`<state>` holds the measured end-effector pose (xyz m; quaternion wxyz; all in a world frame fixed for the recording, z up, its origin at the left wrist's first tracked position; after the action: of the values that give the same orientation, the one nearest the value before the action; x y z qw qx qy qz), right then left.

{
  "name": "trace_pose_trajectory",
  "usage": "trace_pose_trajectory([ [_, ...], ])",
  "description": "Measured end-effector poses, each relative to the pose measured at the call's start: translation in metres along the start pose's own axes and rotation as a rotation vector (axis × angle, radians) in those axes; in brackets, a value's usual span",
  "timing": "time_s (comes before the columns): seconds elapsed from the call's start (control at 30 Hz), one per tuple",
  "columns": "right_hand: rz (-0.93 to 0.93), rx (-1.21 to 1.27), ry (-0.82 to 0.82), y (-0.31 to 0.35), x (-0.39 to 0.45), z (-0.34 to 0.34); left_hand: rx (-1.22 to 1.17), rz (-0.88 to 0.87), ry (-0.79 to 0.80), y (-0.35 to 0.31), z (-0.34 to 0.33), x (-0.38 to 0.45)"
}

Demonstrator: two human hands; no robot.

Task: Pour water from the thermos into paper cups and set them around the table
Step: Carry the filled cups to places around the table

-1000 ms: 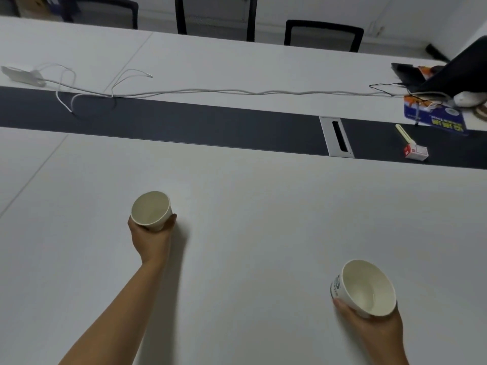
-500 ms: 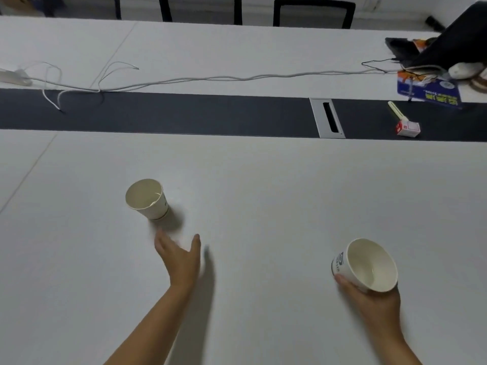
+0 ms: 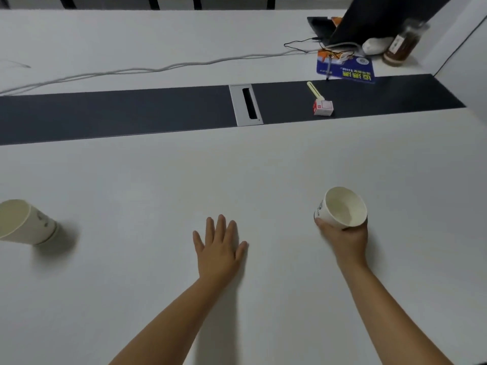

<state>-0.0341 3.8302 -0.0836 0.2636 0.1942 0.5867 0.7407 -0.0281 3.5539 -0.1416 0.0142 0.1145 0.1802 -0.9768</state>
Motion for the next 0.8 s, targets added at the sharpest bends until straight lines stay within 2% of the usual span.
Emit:
trace_pose_trajectory([
  [0.33, -0.016, 0.011, -0.062, -0.027, 0.097, 0.013, 0.06, 0.062, -0.03, -0.001, -0.004, 0.0],
  [0.8, 0.049, -0.016, -0.012, -0.038, 0.144, -0.003, 0.064, 0.095, -0.064, -0.001, 0.0, 0.0],
])
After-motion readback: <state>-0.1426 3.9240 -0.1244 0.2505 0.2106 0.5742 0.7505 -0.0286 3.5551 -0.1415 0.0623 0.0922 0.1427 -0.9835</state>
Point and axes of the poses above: each hand's wrist, its own x-axis towards the middle knuckle, its own z-axis out of the back of the hand, y = z × x, the point moved 8 cm from there along x, towards the middle knuckle, and after that the axes turned 1 degree about z, right-handed, at the moved point
